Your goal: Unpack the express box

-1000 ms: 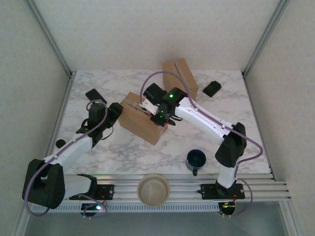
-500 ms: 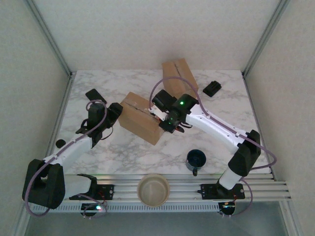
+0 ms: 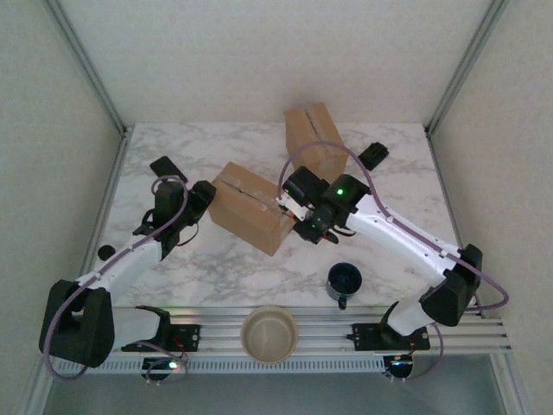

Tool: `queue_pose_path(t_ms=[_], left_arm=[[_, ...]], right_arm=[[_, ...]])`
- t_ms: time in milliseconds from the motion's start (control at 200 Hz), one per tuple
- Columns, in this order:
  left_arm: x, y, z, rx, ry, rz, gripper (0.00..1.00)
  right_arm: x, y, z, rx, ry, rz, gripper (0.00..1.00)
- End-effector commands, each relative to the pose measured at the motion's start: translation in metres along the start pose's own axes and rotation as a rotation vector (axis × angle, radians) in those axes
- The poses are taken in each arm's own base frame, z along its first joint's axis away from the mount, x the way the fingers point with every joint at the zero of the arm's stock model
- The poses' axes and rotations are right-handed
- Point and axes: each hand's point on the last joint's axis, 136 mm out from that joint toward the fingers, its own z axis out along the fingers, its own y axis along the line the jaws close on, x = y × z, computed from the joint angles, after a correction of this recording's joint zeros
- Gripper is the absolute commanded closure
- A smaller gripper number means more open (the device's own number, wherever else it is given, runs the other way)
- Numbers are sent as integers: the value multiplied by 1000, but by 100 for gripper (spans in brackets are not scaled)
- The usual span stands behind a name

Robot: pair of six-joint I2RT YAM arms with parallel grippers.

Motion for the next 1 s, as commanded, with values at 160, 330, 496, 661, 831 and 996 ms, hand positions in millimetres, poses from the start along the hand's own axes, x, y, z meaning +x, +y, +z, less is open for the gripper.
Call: queue_pose_path(t_ms=[160, 330, 496, 661, 831, 996], left_arm=[[-11, 7, -1, -53, -14, -3, 34], [-22, -45, -10, 70, 3, 61, 26], [-38, -99, -30, 170, -7, 162, 22], [-71, -94, -31, 23, -100, 261, 34], [-94, -47, 10, -174, -89, 293, 46], [-89, -24, 62, -195, -12, 306, 48]], right_arm=[[11, -29, -41, 138, -116, 137, 100], [0, -59, -55, 227, -275, 345, 100], [5, -82, -34, 327, -300, 560, 100], [6, -83, 0, 342, -300, 719, 100], [6, -65, 36, 305, -250, 783, 100], [-3, -50, 63, 263, -236, 817, 100]])
